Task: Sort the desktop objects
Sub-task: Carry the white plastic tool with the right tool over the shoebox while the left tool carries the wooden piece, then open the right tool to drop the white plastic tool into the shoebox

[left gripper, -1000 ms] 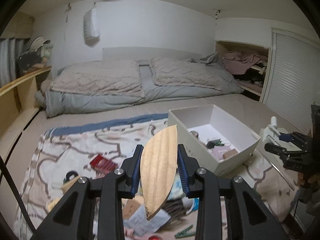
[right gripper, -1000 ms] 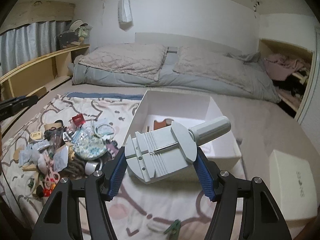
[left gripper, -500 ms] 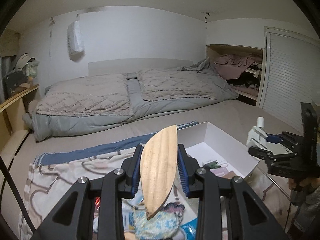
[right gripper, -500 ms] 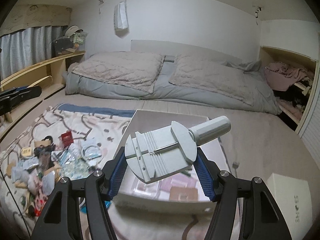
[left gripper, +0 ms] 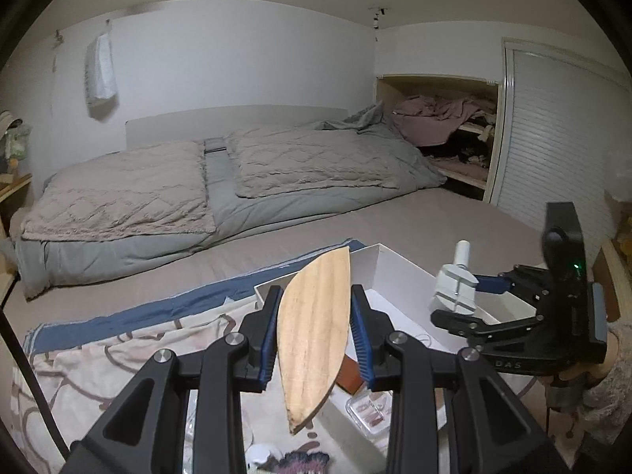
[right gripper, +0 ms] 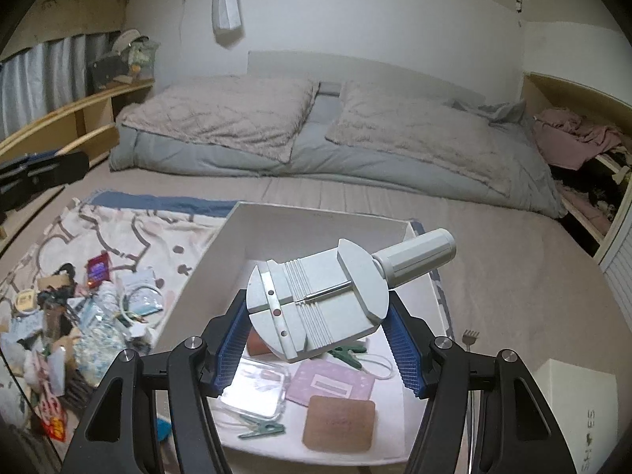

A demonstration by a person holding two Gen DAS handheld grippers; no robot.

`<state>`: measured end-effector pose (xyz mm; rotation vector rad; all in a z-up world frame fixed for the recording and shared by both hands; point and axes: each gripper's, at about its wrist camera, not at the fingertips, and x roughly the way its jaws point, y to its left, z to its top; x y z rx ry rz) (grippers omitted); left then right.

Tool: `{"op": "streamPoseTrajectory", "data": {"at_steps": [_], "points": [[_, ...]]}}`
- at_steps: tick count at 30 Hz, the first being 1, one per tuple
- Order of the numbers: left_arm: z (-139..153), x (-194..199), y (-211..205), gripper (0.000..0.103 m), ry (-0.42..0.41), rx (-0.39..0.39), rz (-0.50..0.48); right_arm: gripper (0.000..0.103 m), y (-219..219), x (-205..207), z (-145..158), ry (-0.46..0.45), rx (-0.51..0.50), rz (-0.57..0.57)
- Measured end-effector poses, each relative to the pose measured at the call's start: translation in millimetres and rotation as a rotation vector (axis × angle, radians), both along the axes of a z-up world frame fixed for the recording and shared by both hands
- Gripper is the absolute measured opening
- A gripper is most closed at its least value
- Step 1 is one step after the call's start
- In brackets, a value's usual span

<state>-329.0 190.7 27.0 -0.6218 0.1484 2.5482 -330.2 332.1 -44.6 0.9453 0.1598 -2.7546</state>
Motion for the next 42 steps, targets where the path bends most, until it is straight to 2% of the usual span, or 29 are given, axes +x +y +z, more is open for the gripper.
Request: {"op": "streamPoseTrajectory", "data": {"at_steps": [5,9,12,15,16,22,29,38,40,42], "points": [[-5,-16,14,0.033,-0.006,0.007,-0.023,0.066,0,-31,-5,-0.024,0.031,0.004],[-13,-25,11,0.033,-0.021,0.072,-0.012,0.066,-5,-56,-5,-0.042,0.036,0.021],[-26,-34,9,0.033,-0.076,0.114,-0.009,0.066,-10,-79,-9,-0.072,0.049,0.044],[-38,-41,5,0.033,-0.121,0.12,0.0,0.066,-19,-98,-16,-0.077,0.094,0.11],[-42,-43,3,0.033,-0.131,0.114,0.005,0.066,-23,-107,-22,-0.096,0.13,0.128],[-56,-50,-1,0.033,-0.161,0.117,0.032,0.066,-32,-144,-60,-0.25,0.185,0.191],[-61,-52,-2,0.033,-0.187,0.125,0.034,0.066,-37,-167,-98,-0.389,0.263,0.216],[-64,-54,2,0.033,-0.195,0.125,0.034,0.066,-26,-176,-115,-0.412,0.322,0.174],[-66,-54,3,0.033,-0.202,0.129,0.031,0.081,-20,-171,-109,-0.406,0.309,0.168],[-68,-55,5,0.033,-0.21,0.131,0.029,0.084,-16,-165,-99,-0.388,0.299,0.171]]}}
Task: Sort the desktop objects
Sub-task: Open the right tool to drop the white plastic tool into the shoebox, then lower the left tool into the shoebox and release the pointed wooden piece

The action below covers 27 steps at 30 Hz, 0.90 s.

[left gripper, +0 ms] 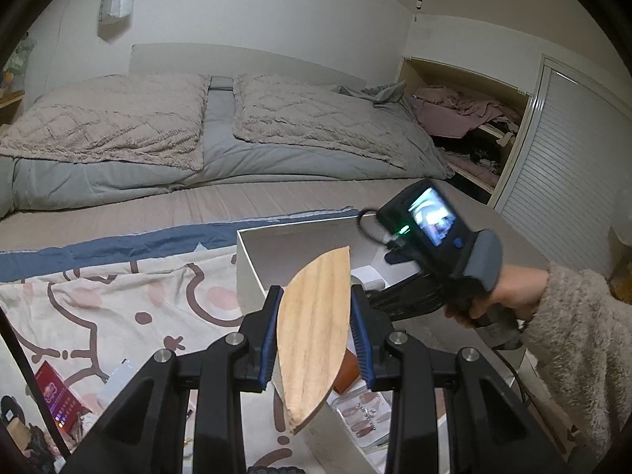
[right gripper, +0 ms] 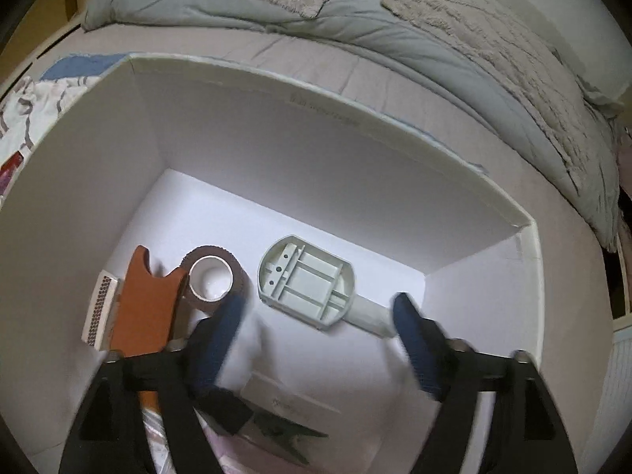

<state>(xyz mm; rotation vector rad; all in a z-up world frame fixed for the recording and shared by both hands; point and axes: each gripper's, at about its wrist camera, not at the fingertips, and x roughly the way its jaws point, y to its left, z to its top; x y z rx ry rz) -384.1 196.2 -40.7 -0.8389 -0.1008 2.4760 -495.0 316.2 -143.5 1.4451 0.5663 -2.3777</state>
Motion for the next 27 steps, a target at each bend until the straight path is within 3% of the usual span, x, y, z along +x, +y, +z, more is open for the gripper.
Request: {"op": "streamPoseTrajectory", "data": {"at_steps": [11,13,27], "points": [[-3,1,22,0.033,-0.018,0.009,-0.04,0.085,14,60,63,0.102,-0.086,0.034],[-3,1,30,0.033,-0.025,0.005,-0.06,0.09,18,75,69,0.119,-0.105,0.026],[-27,23,72,0.033,-0.086,-0.112,-0.223,0.091,52,131,70,0.17,-0.127,-0.081]]}}
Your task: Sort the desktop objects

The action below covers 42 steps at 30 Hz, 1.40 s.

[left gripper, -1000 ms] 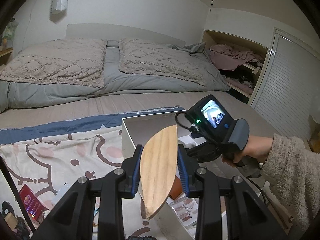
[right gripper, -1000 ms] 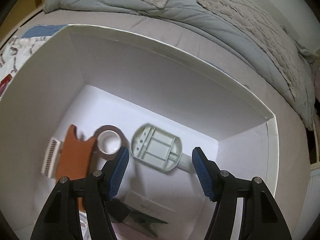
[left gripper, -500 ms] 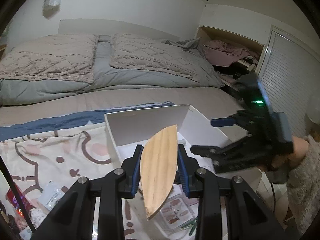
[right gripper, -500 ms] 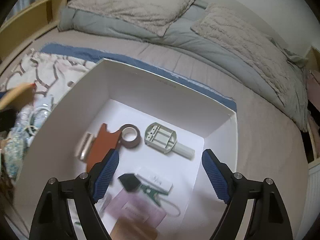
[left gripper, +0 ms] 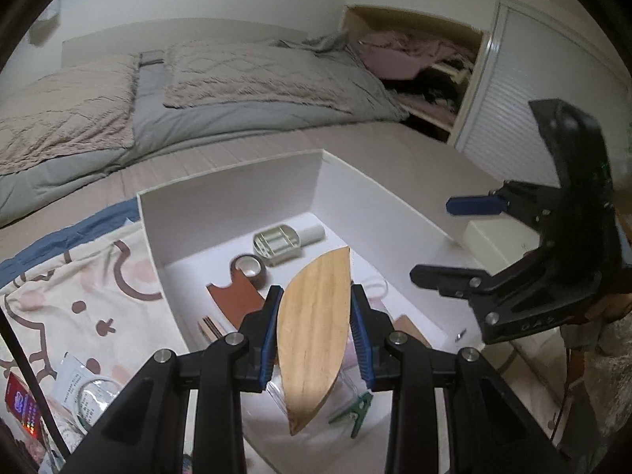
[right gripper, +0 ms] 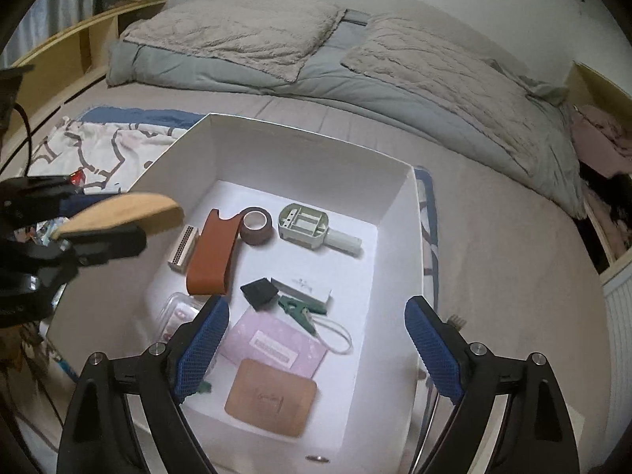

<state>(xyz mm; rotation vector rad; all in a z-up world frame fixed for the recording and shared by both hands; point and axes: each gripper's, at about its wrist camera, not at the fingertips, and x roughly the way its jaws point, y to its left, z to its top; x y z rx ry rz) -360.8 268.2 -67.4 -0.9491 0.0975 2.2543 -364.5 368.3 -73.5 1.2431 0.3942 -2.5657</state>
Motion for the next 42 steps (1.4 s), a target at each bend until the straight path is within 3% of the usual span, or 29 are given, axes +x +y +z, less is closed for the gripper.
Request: {"op": "streamPoseTrajectory", "data": {"at_steps": [12,14,15,16,38,42], "points": [[-16,17,12,0.033,-0.053,-0.082,-0.046,0.091,13,17,-9,-0.002,-0.063,-0.076],[-17,16,13,0.058,-0.061,-0.091,-0.031,0.091,13,18,-9,-0.001,-0.069,-0.086],[-16,17,11,0.077,-0.062,-0.08,-0.02,0.091,13,19,-9,0.0,-0.072,-0.09],[-15,17,9,0.078,-0.058,-0.064,-0.017,0.09,13,21,-8,0.001,-0.074,-0.091],[19,34,-9,0.078,-0.002,-0.046,0.006,0.091,12,46,5,0.063,-0.171,-0.199],[27,40,-15,0.078,0.018,-0.045,0.016,0.097,10,53,10,0.094,-0.193,-0.221]]}}
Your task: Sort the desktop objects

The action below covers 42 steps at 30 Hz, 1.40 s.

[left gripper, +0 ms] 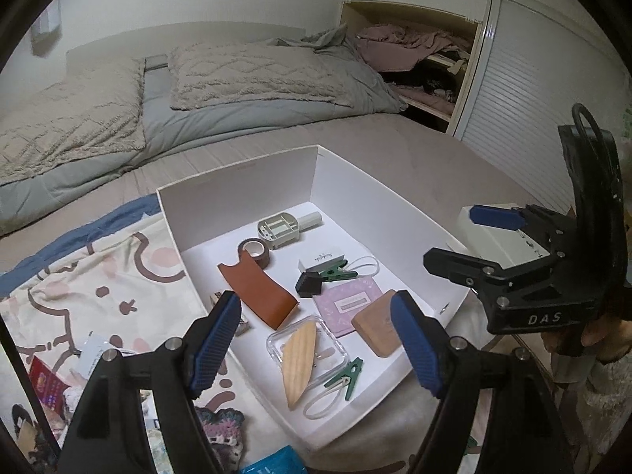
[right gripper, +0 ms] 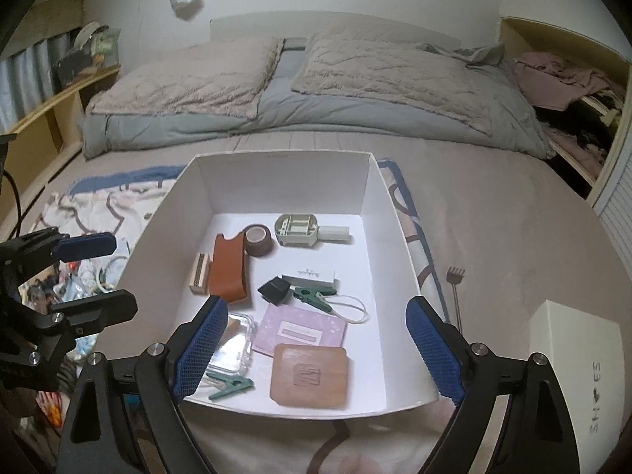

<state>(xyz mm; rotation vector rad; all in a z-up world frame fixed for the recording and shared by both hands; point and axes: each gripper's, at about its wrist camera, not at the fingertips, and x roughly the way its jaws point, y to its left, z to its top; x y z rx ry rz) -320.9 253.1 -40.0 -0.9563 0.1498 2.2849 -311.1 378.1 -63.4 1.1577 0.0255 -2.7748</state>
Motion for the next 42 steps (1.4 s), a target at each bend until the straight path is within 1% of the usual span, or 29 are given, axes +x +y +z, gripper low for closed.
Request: {"op": "streamPoseTrajectory", "data": {"at_steps": [1,5,7,11,13,18,26,35,42], "points": [[2,1,-2,0.078,0.004,0.0,0.004,0.099,-1,3,3,0.012,-0.002,-0.009],[14,6,-11,0.079,0.024,0.006,0.02,0.099,-2,11,14,0.048,-0.013,-0.029],[22,8,-17,0.084,0.039,0.02,0.032,0.103,-3,16,21,0.067,-0.019,-0.041],[38,15,-26,0.088,0.063,0.049,0.047,0.103,-6,26,34,0.103,-0.025,-0.051],[47,20,-31,0.095,0.076,0.066,0.054,0.103,-9,32,40,0.122,-0.021,-0.06],[63,31,-40,0.102,0.12,0.064,0.073,0.103,-15,46,51,0.156,-0.03,-0.066],[84,46,-66,0.103,0.157,0.096,0.119,0.103,-32,70,67,0.218,-0.025,-0.064],[100,65,-103,0.103,0.198,0.09,0.178,0.103,-48,96,86,0.273,-0.062,-0.046],[112,90,-143,0.103,0.228,0.081,0.229,0.103,-64,117,96,0.297,-0.073,-0.034]]}}
